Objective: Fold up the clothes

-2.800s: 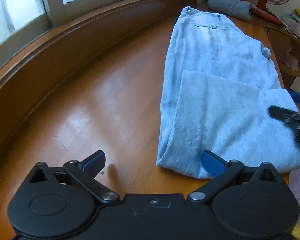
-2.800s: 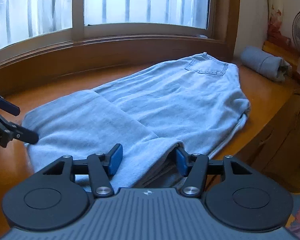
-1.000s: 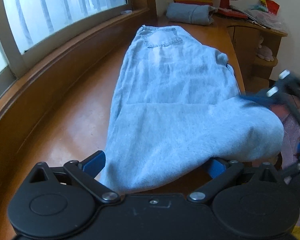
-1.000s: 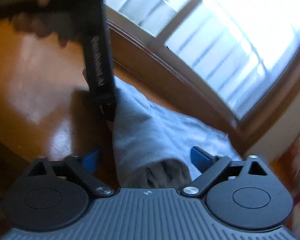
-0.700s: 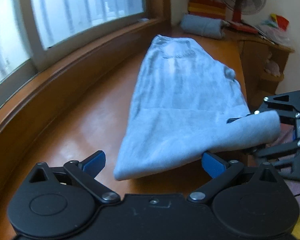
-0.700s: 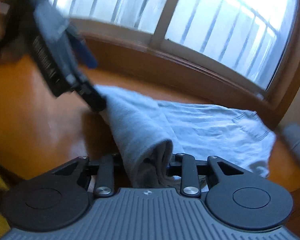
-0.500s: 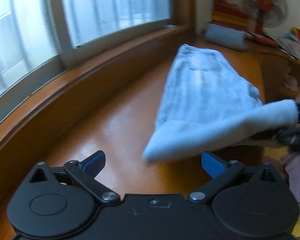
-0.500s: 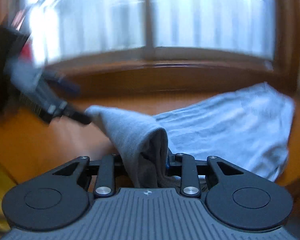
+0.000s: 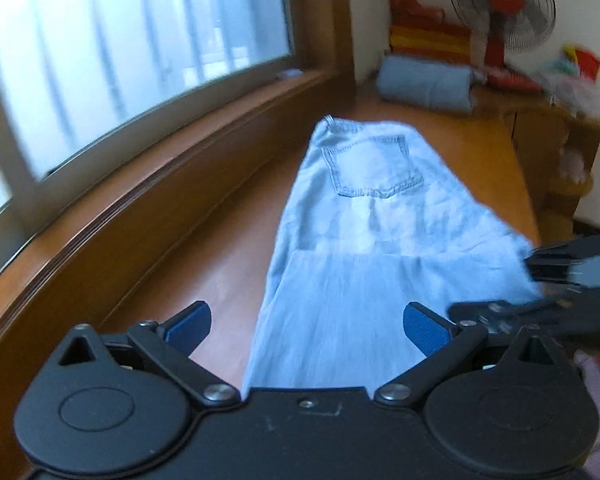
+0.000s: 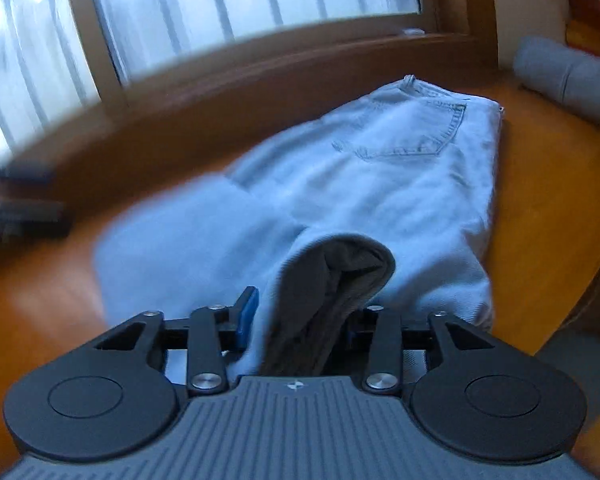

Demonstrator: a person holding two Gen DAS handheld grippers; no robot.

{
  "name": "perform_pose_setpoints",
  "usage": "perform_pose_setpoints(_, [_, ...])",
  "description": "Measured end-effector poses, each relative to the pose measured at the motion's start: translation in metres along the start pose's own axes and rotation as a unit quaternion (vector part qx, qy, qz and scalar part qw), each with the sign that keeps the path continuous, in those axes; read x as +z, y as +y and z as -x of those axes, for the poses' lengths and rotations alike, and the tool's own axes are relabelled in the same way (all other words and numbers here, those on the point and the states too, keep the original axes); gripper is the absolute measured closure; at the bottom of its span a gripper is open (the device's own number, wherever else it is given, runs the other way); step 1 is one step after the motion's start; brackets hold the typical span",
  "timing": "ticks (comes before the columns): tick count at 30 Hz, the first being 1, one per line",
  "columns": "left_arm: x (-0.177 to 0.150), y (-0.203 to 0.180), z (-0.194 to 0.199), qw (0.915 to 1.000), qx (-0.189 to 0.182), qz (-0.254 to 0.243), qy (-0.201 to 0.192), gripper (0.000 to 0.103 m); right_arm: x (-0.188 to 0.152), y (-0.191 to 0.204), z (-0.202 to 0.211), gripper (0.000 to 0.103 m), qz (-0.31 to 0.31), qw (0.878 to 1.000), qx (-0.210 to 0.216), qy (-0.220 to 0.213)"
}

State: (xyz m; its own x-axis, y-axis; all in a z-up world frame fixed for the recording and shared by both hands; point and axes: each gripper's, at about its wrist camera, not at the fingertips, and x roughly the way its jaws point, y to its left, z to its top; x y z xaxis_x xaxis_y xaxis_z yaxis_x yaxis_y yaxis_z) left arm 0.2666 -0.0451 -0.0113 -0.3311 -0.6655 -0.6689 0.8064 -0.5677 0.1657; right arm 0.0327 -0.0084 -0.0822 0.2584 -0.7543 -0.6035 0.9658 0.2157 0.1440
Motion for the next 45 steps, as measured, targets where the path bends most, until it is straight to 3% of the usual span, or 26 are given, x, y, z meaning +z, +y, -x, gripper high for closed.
perform_pose_setpoints(1, [0.003, -0.004, -0.013, 0.9998, 0.006, -0.014, 0.01, 0.0, -0.001, 0.004, 0.003, 0.052, 0.016, 1.0, -0.009, -0.007])
perform_pose_setpoints(3, [0.001, -0.011, -0.035, 0.998, 0.024, -0.045, 0.039, 0.0, -0.001, 0.009, 0.011, 0.034, 0.044, 0.998, -0.038, -0.017])
perform_pose_setpoints(5, [-0.006, -0.018, -0.049, 0.9948, 0.04, -0.07, 0.062, 0.0, -0.004, 0.012, 0.034, 0.032, 0.063, 0.994, -0.077, -0.048])
perform_pose_setpoints(7, [-0.014, -0.018, -0.051, 0.9947, 0.043, -0.071, 0.062, 0.0, -0.005, 0.014, 0.054, 0.031, 0.072, 0.988, -0.11, -0.086])
perform_pose_setpoints(9, [-0.018, -0.015, -0.05, 0.9957, 0.043, -0.059, 0.058, 0.0, -0.005, 0.012, 0.07, 0.031, 0.056, 0.986, -0.111, -0.115])
perform_pose_setpoints(11, [-0.019, -0.009, -0.05, 0.9965, 0.038, -0.04, 0.062, 0.0, -0.003, 0.007, 0.076, 0.032, 0.036, 0.988, -0.073, -0.127])
perform_pose_setpoints(13, [-0.02, -0.004, -0.052, 0.9969, 0.031, -0.02, 0.069, 0.0, -0.004, 0.002, 0.064, 0.032, 0.041, 0.991, -0.058, -0.114])
perform_pose_setpoints(16, [-0.021, 0.003, -0.051, 0.997, 0.021, 0.007, 0.074, 0.0, -0.008, -0.012, 0.028, 0.031, 0.046, 0.991, -0.114, -0.052])
perform_pose_setpoints(17, [-0.021, 0.004, -0.052, 0.9969, 0.018, 0.015, 0.074, 0.0, -0.011, -0.02, 0.017, 0.028, 0.028, 0.992, -0.112, -0.041])
perform_pose_setpoints(20, [-0.023, 0.005, -0.051, 0.9964, 0.015, 0.033, 0.077, 0.0, -0.011, -0.039, 0.016, 0.024, -0.033, 0.995, -0.088, -0.046])
perform_pose_setpoints(25, [-0.021, 0.003, -0.052, 0.9958, 0.023, 0.036, 0.082, 0.0, -0.002, -0.023, 0.045, 0.024, 0.006, 0.991, -0.086, -0.102])
perform_pose_setpoints(29, [-0.02, 0.004, -0.055, 0.9947, 0.024, 0.049, 0.087, 0.0, -0.007, -0.031, 0.017, 0.022, 0.03, 0.993, -0.102, -0.054])
perform_pose_setpoints(33, [-0.018, 0.001, -0.055, 0.9935, 0.036, 0.052, 0.094, 0.0, -0.013, -0.043, 0.018, 0.02, -0.006, 0.994, -0.088, -0.057])
perform_pose_setpoints(37, [-0.014, -0.009, -0.048, 0.9919, 0.055, 0.036, 0.108, 0.0, -0.01, -0.038, 0.029, 0.019, 0.019, 0.993, -0.089, -0.069])
perform_pose_setpoints(45, [-0.025, -0.008, -0.018, 0.9942, 0.003, 0.012, 0.107, 0.0, -0.017, -0.025, 0.057, 0.017, 0.021, 0.992, -0.106, -0.063])
